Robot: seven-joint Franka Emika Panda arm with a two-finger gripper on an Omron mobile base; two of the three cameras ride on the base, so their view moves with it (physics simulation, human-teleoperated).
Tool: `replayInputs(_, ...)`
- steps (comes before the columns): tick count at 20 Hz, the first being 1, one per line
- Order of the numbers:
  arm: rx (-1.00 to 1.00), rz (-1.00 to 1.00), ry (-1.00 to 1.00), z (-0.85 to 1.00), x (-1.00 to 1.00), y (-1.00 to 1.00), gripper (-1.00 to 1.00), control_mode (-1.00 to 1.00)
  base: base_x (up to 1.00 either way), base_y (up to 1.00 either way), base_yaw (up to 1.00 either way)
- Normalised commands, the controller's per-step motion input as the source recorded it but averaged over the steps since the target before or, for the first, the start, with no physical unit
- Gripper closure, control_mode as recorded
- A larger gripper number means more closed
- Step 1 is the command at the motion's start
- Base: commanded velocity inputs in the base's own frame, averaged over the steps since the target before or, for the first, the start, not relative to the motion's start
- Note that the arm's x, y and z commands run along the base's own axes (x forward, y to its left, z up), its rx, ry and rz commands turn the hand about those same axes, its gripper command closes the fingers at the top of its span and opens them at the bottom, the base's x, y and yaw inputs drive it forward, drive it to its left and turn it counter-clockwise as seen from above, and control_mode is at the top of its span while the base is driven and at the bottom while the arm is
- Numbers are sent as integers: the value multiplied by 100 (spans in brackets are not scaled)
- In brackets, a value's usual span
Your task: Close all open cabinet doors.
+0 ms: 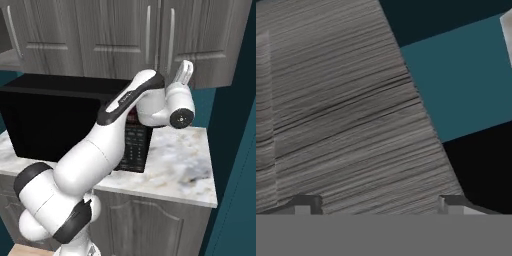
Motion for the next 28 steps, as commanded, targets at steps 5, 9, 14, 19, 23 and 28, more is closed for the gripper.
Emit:
replayInputs(5, -3, 0, 19, 26, 77, 15, -100, -100, 0, 0, 0)
replayInputs(9, -8, -1, 5, -3, 65, 27, -100, -100, 0, 0, 0)
replayInputs(14, -11, -4, -1, -20, 55, 31, -100, -100, 0, 0, 0)
replayInputs(19, -9, -5, -10, -23, 63, 26, -100, -100, 0, 0, 0)
replayInputs(23, -3, -2, -2, -2, 68, 10, -100, -100, 0, 0, 0)
replayInputs(28, 0, 0, 3, 0, 67, 0, -100, -100, 0, 0, 0)
